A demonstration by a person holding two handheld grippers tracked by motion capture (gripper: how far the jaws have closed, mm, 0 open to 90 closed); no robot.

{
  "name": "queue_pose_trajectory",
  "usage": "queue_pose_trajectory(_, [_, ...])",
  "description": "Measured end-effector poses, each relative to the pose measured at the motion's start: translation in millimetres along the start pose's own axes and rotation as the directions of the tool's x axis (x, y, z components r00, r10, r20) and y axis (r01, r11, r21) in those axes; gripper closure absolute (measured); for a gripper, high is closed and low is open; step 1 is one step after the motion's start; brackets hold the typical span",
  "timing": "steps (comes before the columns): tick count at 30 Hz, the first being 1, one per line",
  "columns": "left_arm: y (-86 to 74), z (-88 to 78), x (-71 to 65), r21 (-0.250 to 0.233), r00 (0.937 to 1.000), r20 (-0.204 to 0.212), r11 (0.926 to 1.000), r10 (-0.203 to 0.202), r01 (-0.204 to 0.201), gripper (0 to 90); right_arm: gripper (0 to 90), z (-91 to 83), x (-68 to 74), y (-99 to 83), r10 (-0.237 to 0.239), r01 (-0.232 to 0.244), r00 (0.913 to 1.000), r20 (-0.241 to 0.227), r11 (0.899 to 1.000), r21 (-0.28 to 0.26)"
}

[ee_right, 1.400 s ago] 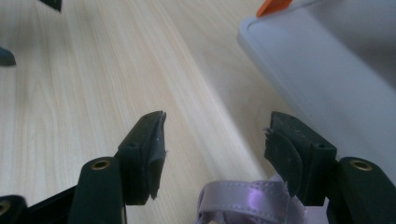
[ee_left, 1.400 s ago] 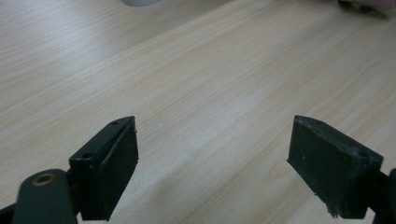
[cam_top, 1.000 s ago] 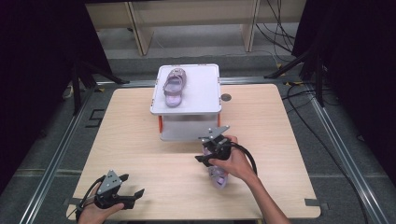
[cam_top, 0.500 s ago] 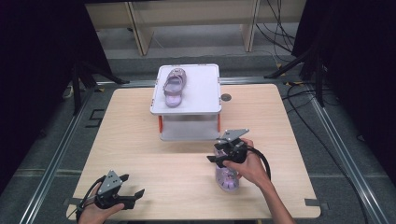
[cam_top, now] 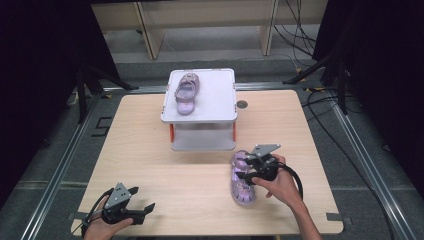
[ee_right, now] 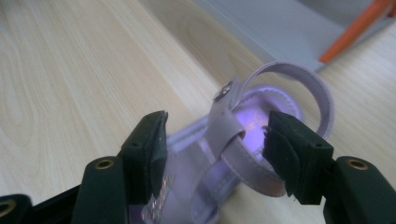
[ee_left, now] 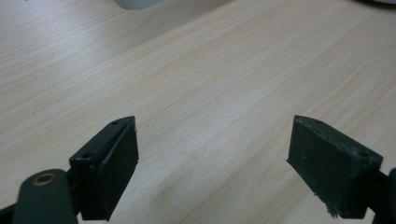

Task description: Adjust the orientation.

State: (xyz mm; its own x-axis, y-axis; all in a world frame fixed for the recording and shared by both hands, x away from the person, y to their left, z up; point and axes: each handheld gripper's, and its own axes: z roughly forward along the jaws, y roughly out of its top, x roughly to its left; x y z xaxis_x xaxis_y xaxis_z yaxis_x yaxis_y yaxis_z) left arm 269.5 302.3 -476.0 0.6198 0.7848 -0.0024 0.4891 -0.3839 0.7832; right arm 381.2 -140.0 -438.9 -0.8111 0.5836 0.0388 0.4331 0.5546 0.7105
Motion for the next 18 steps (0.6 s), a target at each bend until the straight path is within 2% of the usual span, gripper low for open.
queue_pose_trajectory(1, [0.3,0.1,-1.7,-0.009,1.0,0.002,1.0,-0.001,0.001,15.6,38.2,-7.3,1.5,-7.4,0.029,-0.028,0.9996,0.007,1.0,-0.011])
queue_pose_trajectory(6, [0.6,-0.4,-2.3,-0.004,0.9999,0.002,0.9999,0.014,-0.014,15.8,34.9,-20.7,9.1,-21.2,0.048,-0.048,0.9986,0.019,0.999,-0.016])
queue_pose_trajectory(7, [0.9,-0.5,-2.3,-0.002,0.9998,0.001,0.9998,0.017,-0.017,15.8,33.6,-26.6,13.9,-26.9,0.071,-0.071,0.9973,0.02,0.997,-0.004])
queue_pose_trajectory(8, [0.9,-0.5,-2.3,-0.002,0.9998,0.001,0.9998,0.017,-0.017,15.8,33.6,-26.6,13.9,-26.9,0.071,-0.071,0.9973,0.02,0.997,-0.004])
queue_pose_trajectory(9, [0.8,1.6,-3.9,-0.018,0.9998,0.01,0.9997,-0.016,0.016,15.8,33.5,-33.2,17.8,-33.9,0.089,-0.089,0.9958,0.021,0.996,0.002])
queue_pose_trajectory(10, [0.8,1.6,-3.9,-0.018,0.9998,0.01,0.9997,-0.016,0.016,15.8,33.5,-33.2,17.8,-33.9,0.089,-0.089,0.9958,0.021,0.996,0.002])
queue_pose_trajectory(11, [0.8,1.1,-3.9,-0.01,0.9999,0.009,0.9999,-0.009,0.009,15.8,34.0,-39.7,21.5,-41.3,0.116,-0.116,0.9932,0.012,0.993,-0.012])
queue_pose_trajectory(14, [1.3,1.1,-4.1,-0.017,1.0,0.006,0.9998,-0.005,0.006,15.8,34.4,-43.7,24.4,-45.7,0.127,-0.127,0.9919,-0.002,0.992,-0.02])
queue_pose_trajectory(15, [1.6,1.0,-2.2,0.005,1.0,0.0,1.0,0.009,-0.009,15.8,34.8,-47.8,28.2,-49.4,0.131,-0.131,0.9913,-0.016,0.991,-0.021])
queue_pose_trajectory(18, [1.2,1.0,-2.5,0.003,1.0,-0.001,0.9999,0.01,-0.01,15.8,34.5,-50.0,31.9,-51.0,0.142,-0.142,0.9897,-0.021,0.99,-0.022])
